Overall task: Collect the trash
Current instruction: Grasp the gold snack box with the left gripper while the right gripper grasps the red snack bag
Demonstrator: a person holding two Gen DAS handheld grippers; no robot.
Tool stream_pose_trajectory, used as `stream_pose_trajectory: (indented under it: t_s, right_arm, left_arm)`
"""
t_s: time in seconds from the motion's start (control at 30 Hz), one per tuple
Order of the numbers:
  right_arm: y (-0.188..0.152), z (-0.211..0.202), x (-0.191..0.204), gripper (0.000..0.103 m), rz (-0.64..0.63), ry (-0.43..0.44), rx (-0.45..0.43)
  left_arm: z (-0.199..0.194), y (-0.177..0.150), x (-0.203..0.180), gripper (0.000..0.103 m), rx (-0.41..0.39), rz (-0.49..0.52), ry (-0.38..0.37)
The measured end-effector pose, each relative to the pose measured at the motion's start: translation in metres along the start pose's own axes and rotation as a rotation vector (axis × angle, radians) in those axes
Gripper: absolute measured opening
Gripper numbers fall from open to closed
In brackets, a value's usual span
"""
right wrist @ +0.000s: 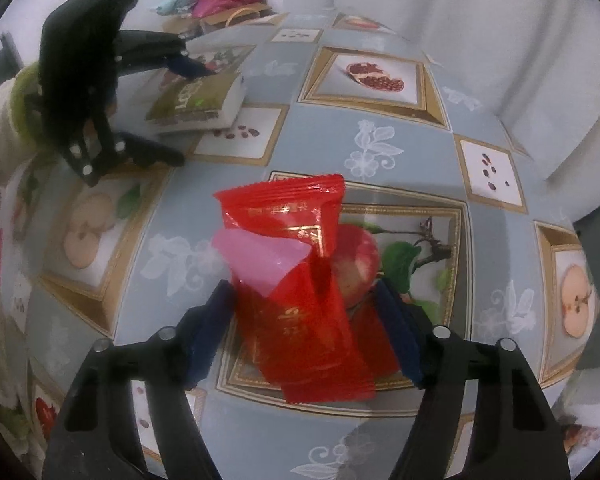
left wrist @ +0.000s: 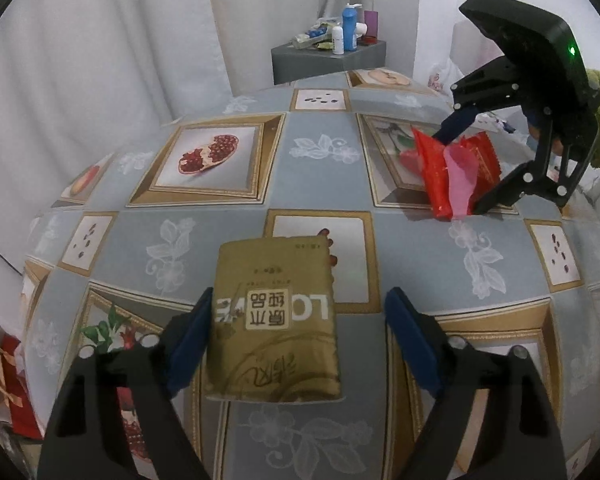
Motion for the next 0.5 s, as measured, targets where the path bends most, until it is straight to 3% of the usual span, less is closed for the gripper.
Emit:
stream_pose_trajectory:
  t_s: [0.13,0.27,0.5]
  right_arm:
    - [-0.001,-0.002,-0.002,0.044,0.017,-0.005,-0.009]
    - [-0.003,-0.003,-0.003,0.036,0.02,-0.015,-0.021]
    - [-0.022,-0.017,0.009,0.029,0.051,-0.031,-0.031]
  left_arm:
    - [0.001,0.002,0.004,0.066,0.0,-0.028,0.0]
    - [0.001,0.004,0.006,0.053,0.003,-0.042,0.006]
    - [-0.003,0.0,-0.002,0.052,0.011,-0.045,0.009]
Point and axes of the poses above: each gripper's, at about its wrist camera, not at the fingertips, and z roughly the way its jaws point, x to its left, y to its top, the point moved 2 cm from there along z, roughly the way its jaws point, and after that the axes turned 2 degrees about y, right-handed, at the moved point
